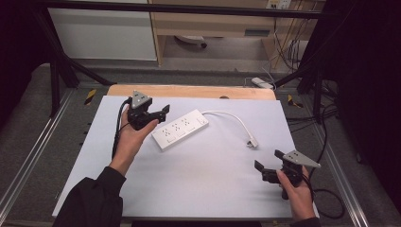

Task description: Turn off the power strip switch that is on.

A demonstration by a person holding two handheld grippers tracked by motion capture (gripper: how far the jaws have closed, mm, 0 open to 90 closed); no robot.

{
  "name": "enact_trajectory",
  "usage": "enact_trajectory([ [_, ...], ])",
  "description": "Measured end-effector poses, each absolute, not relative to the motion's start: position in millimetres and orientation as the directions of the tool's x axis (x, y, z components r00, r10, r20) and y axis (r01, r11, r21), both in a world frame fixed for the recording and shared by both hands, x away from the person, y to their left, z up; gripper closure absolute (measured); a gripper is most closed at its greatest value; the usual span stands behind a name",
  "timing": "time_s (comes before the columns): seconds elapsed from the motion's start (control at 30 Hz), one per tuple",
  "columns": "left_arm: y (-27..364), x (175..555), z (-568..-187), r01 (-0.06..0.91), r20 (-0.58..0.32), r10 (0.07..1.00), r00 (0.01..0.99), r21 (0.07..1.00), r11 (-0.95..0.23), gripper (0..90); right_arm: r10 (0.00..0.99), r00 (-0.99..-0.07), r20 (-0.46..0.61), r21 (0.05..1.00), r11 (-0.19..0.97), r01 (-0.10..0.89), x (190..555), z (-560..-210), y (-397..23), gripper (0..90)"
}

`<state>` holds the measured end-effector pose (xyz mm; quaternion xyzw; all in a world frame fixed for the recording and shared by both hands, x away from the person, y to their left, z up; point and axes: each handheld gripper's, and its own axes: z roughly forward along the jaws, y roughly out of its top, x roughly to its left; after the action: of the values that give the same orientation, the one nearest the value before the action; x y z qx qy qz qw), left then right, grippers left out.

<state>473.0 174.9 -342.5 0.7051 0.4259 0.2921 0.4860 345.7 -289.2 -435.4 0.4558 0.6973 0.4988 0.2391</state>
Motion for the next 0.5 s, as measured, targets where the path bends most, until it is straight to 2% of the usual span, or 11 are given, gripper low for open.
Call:
enact_trajectory([
  [0.23, 174.6, 475.5, -345.7, 0.336, -0.013, 0.882, 0.47, 0.927, -0.165, 44.7, 0.873, -0.471, 0.122, 0.913, 0.088, 0.398, 345.6, -435.4, -288.9, 2.5],
  [0.5, 173.0, 476.2, -348.5, 0.34, -0.02, 0.877, 0.48, 0.926, -0.165, 58.4, 0.873, -0.472, 0.123, 0.913, 0.087, 0.399, 345.5, -435.3, -288.7, 2.5],
])
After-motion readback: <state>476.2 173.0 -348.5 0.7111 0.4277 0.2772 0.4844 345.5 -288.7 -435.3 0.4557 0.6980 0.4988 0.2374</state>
